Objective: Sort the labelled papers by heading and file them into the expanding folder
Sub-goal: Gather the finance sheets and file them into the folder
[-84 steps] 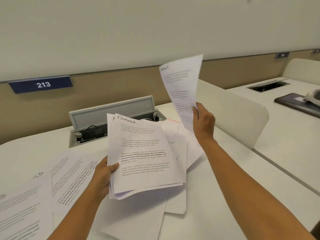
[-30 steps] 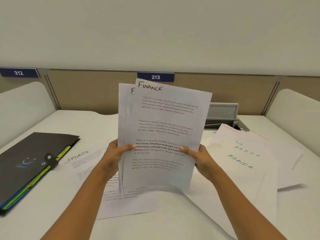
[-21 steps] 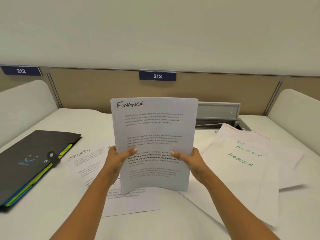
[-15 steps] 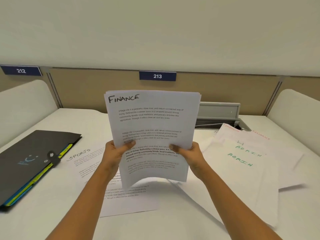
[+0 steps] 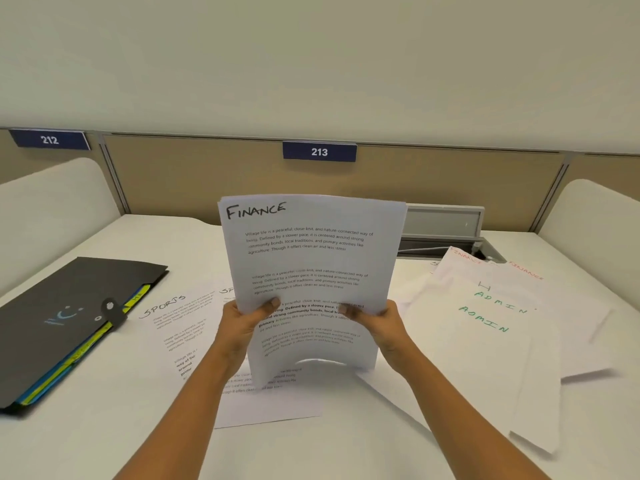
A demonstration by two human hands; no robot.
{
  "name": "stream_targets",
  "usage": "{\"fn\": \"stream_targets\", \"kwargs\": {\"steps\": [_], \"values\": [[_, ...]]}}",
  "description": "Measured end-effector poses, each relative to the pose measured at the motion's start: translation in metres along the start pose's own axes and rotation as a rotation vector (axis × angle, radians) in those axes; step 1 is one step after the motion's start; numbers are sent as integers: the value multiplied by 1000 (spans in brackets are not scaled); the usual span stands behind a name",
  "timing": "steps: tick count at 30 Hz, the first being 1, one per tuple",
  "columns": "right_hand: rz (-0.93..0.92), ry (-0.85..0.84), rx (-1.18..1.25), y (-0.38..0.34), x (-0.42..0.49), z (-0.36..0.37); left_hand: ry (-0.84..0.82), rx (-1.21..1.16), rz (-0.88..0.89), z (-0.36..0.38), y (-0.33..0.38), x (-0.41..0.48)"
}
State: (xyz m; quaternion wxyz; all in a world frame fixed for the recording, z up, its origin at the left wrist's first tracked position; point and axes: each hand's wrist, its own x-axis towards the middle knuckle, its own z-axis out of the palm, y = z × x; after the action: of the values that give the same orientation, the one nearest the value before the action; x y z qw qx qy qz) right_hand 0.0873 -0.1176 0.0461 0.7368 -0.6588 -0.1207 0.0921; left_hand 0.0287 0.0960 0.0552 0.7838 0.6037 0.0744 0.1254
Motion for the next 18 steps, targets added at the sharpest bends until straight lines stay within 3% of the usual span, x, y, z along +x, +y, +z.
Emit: {"fn": "stream_targets", "kwargs": {"steps": [11, 18], "values": [[23, 5, -2, 8, 0, 3, 2, 22, -25, -3, -3, -5], [51, 9, -29, 13, 0, 7, 93, 29, -56, -5, -9, -6]]}}
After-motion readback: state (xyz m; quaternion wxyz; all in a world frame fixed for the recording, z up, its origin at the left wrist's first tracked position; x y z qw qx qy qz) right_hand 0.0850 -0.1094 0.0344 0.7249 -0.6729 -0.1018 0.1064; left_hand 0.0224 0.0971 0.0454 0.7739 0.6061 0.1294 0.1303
